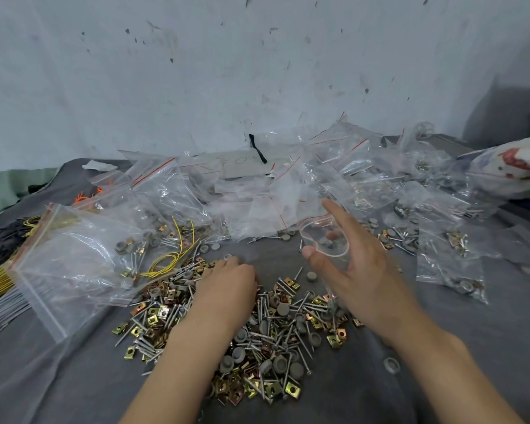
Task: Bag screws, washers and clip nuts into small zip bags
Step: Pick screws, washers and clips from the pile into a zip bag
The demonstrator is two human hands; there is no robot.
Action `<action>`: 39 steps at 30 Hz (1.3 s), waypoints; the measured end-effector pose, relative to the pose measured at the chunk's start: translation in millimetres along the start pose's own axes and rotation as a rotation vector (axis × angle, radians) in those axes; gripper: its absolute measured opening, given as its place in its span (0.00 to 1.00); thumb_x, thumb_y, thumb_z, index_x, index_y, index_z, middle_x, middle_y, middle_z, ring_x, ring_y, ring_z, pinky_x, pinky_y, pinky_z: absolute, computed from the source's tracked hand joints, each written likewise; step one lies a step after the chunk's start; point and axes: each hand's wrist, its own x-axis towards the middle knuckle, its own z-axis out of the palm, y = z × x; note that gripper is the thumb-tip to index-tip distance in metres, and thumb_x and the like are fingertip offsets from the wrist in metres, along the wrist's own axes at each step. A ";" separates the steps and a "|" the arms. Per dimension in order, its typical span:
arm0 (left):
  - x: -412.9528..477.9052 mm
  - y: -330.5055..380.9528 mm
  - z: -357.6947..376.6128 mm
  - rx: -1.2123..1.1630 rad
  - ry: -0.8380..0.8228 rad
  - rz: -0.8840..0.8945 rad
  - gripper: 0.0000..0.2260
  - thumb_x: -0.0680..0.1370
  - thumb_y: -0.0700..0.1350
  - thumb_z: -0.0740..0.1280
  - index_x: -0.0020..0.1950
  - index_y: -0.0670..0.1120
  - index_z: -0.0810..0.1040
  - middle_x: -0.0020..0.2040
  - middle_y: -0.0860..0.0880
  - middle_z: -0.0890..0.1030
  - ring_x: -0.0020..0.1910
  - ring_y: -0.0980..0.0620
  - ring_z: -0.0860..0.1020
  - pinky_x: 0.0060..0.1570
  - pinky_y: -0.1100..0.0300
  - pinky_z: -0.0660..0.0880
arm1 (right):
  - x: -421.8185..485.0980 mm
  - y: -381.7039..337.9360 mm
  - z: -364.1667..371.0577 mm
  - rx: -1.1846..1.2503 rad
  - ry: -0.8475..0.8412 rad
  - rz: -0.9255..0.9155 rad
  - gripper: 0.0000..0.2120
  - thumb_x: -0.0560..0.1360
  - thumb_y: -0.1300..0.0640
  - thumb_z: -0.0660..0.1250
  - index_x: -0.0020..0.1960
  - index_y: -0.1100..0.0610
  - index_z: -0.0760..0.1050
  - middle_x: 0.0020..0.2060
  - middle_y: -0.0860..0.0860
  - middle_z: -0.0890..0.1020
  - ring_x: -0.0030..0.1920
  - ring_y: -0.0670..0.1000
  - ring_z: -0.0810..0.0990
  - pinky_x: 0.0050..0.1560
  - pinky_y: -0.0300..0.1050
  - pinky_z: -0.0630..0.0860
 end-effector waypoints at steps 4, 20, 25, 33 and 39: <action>0.1 0.3 0.9 0.003 0.032 -0.012 0.10 0.82 0.45 0.59 0.61 0.48 0.75 0.62 0.46 0.75 0.64 0.44 0.72 0.61 0.49 0.69 | -0.6 -0.2 -1.9 0.027 0.006 0.011 0.34 0.74 0.27 0.56 0.77 0.32 0.51 0.61 0.23 0.65 0.61 0.18 0.59 0.59 0.28 0.57; -3.2 6.0 -47.2 -1.560 0.189 -0.051 0.13 0.83 0.36 0.60 0.60 0.49 0.79 0.42 0.55 0.83 0.42 0.56 0.79 0.42 0.60 0.72 | 7.1 -11.9 -12.7 0.612 0.128 0.199 0.31 0.69 0.30 0.67 0.70 0.30 0.67 0.63 0.46 0.82 0.60 0.35 0.79 0.55 0.35 0.70; -4.5 4.5 -52.7 -1.781 0.174 -0.134 0.08 0.82 0.37 0.62 0.57 0.46 0.78 0.46 0.51 0.86 0.41 0.54 0.84 0.39 0.63 0.74 | 6.3 -12.1 -9.6 0.573 0.110 0.167 0.32 0.71 0.37 0.69 0.74 0.38 0.67 0.59 0.45 0.82 0.53 0.34 0.82 0.48 0.25 0.74; -10.7 9.8 -68.9 -1.728 0.245 -0.045 0.06 0.80 0.49 0.67 0.52 0.49 0.81 0.46 0.54 0.85 0.43 0.56 0.82 0.40 0.61 0.75 | 1.1 -11.8 -0.7 0.364 0.050 0.105 0.34 0.73 0.40 0.71 0.76 0.37 0.63 0.52 0.16 0.72 0.57 0.26 0.73 0.52 0.30 0.73; -18.5 21.3 -81.7 -1.587 0.351 0.072 0.06 0.81 0.44 0.65 0.52 0.50 0.82 0.39 0.56 0.81 0.38 0.57 0.78 0.42 0.60 0.75 | 0.7 -6.9 3.5 0.273 0.024 0.112 0.37 0.68 0.32 0.69 0.73 0.24 0.56 0.56 0.23 0.72 0.61 0.36 0.76 0.58 0.56 0.80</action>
